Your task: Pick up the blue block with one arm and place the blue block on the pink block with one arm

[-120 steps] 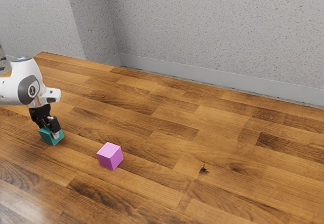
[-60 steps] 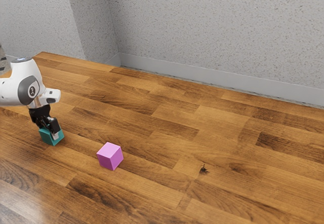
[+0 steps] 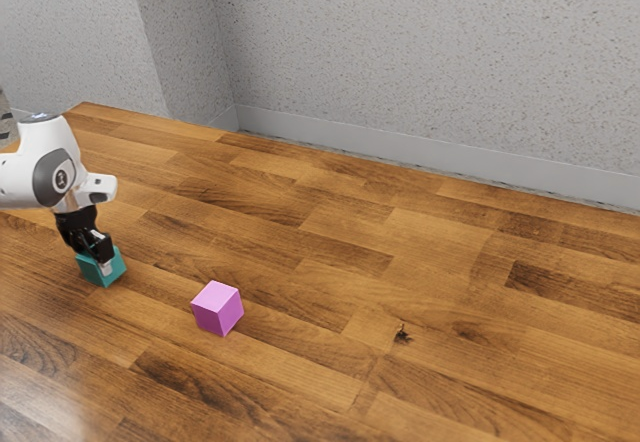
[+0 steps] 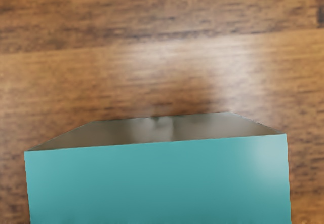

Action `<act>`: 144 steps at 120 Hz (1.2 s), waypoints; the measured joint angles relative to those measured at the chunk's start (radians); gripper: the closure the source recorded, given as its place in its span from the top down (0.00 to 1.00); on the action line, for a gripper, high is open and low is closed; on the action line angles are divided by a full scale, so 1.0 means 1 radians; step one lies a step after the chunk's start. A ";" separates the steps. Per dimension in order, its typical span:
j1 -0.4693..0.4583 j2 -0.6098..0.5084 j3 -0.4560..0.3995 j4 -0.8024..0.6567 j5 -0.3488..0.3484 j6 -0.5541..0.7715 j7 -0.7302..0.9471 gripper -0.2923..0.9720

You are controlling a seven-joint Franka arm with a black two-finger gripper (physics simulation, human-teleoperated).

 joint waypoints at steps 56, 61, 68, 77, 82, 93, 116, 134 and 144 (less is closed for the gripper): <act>-0.001 -0.236 -0.123 -0.117 -0.039 -0.054 -0.044 0.51; -0.002 -0.251 -0.147 -0.129 -0.053 -0.057 -0.049 0.51; -0.005 -0.275 -0.178 -0.148 -0.070 -0.061 -0.057 0.50; -0.007 -0.323 -0.209 -0.187 -0.092 -0.064 -0.066 0.50; -0.008 -0.343 -0.224 -0.204 -0.104 -0.066 -0.072 0.50; -0.011 -0.372 -0.248 -0.239 -0.135 -0.067 -0.084 0.51; 0.001 -0.445 -0.303 -0.312 -0.201 -0.067 -0.109 0.50; -0.007 -0.462 -0.342 -0.331 -0.233 -0.067 -0.129 0.50; -0.017 -0.463 -0.359 -0.334 -0.239 -0.067 -0.139 0.50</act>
